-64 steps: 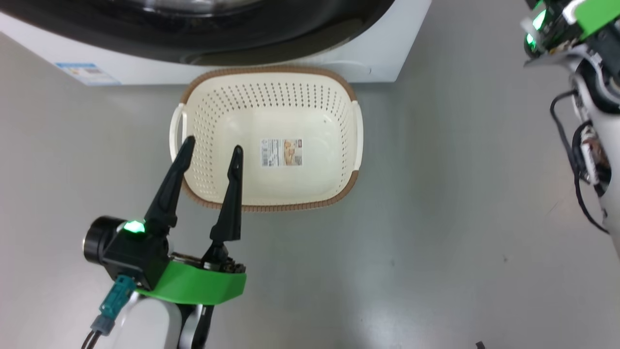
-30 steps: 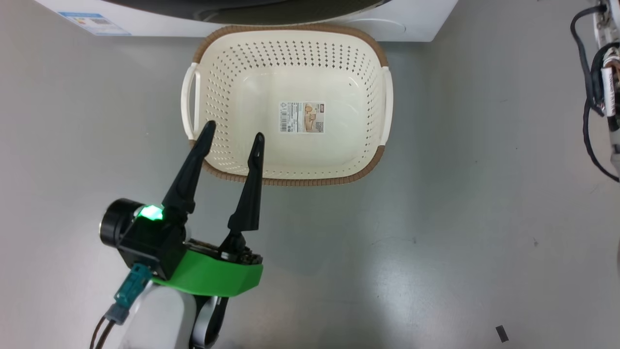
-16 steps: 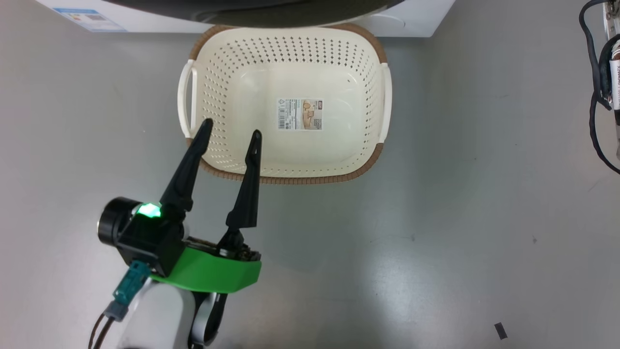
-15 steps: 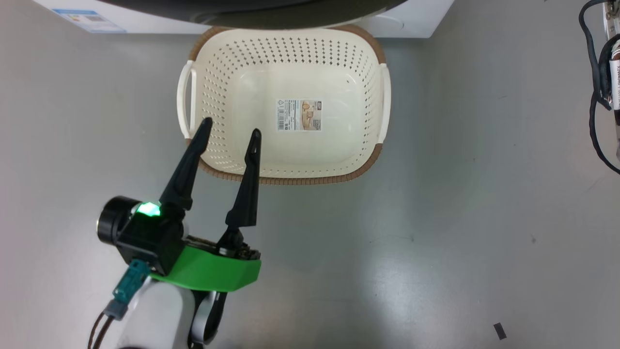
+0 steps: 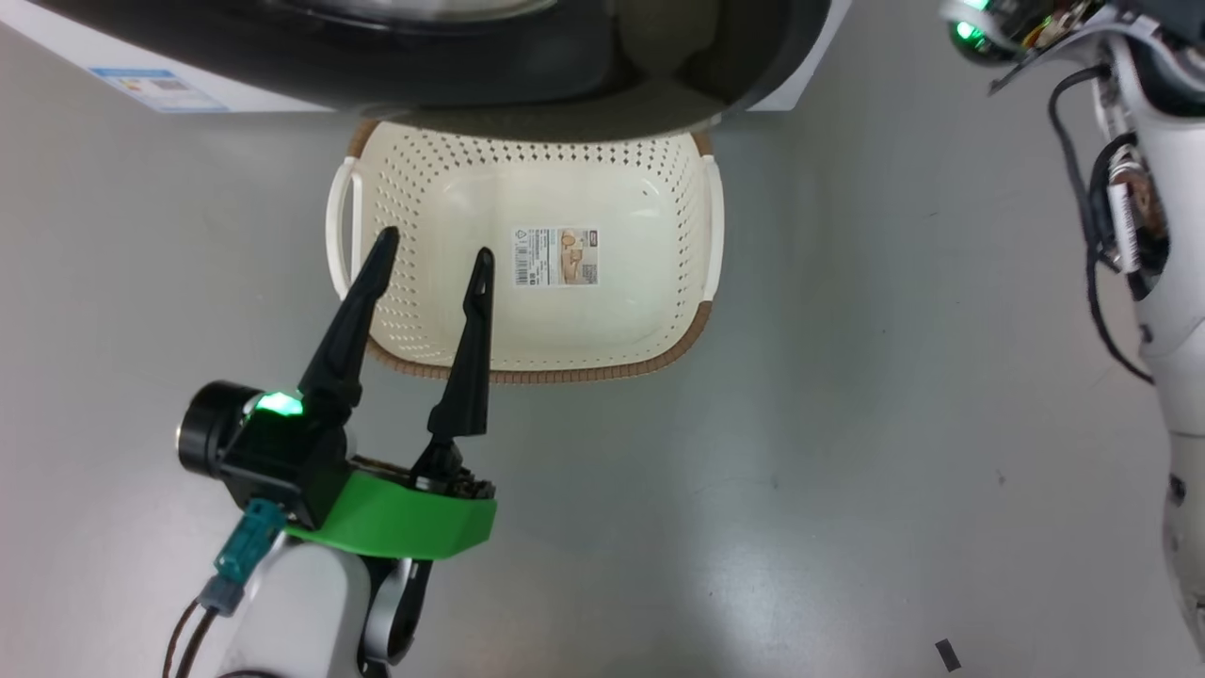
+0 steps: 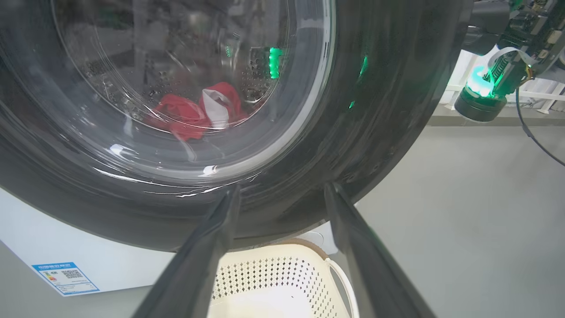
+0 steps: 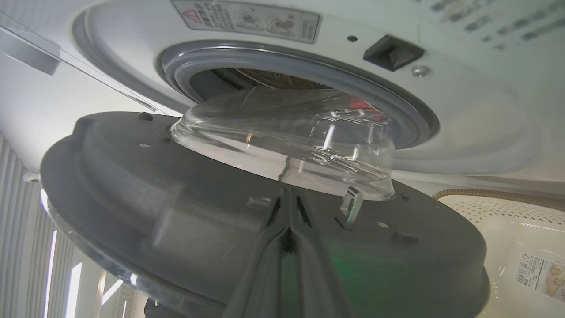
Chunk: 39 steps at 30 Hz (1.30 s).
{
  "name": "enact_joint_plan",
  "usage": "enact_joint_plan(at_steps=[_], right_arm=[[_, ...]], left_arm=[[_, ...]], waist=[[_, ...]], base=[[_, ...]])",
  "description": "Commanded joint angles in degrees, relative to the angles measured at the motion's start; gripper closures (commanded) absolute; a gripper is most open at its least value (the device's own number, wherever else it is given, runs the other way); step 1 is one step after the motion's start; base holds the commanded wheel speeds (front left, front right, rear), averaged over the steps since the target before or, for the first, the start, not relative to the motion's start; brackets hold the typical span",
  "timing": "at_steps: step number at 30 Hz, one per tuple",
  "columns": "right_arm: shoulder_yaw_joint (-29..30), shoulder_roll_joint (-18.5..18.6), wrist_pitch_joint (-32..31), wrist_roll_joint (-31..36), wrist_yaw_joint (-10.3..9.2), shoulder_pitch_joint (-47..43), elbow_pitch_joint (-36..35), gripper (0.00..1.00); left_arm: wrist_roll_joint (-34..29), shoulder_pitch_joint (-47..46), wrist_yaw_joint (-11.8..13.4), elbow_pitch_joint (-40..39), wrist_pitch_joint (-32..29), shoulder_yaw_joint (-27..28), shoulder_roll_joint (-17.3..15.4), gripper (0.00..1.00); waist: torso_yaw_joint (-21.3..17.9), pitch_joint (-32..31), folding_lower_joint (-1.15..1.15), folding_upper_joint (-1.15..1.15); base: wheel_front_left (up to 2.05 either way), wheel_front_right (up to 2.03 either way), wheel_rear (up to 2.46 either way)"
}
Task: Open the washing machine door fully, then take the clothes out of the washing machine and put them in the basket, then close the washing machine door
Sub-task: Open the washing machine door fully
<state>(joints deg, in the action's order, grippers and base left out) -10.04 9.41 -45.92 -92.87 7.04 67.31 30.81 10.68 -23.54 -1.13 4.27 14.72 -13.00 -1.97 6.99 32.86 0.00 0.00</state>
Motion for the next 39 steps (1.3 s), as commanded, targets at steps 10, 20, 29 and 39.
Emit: enact_joint_plan(at_steps=[10, 20, 29, 39], right_arm=[[-2.3, -3.1, -2.1, 1.3, 0.45, -5.4, -2.5, 1.00], [-1.6, -4.2, 0.4, 1.9, 0.45, -7.8, -0.6, 1.00], [1.7, -4.0, 13.2, 6.0, 0.45, -9.6, -1.9, 0.08], [-7.5, 4.0, 38.7, 20.9, 0.45, -20.3, -13.9, 0.00]], left_arm=[[-0.4, 2.7, -0.7, -0.4, 0.3, 3.4, -0.9, 0.00], [-0.9, 4.0, -1.6, -0.1, 0.3, 4.5, -0.9, 0.00], [-0.8, 4.0, -1.9, -0.1, 0.3, 4.7, -0.9, 0.00], [-0.8, 3.9, -1.8, -0.2, 0.3, 5.5, -0.9, 0.00]], waist=[[-2.0, -3.3, 0.00, 0.00], [-2.6, -5.3, 0.00, 0.00], [-3.0, -5.3, 0.00, 0.00], [-3.9, -5.4, 0.00, 0.00]], base=[[0.00, 0.00, 0.00], [0.00, 0.00, 0.00], [0.00, 0.00, 0.00], [0.00, 0.00, 0.00]])
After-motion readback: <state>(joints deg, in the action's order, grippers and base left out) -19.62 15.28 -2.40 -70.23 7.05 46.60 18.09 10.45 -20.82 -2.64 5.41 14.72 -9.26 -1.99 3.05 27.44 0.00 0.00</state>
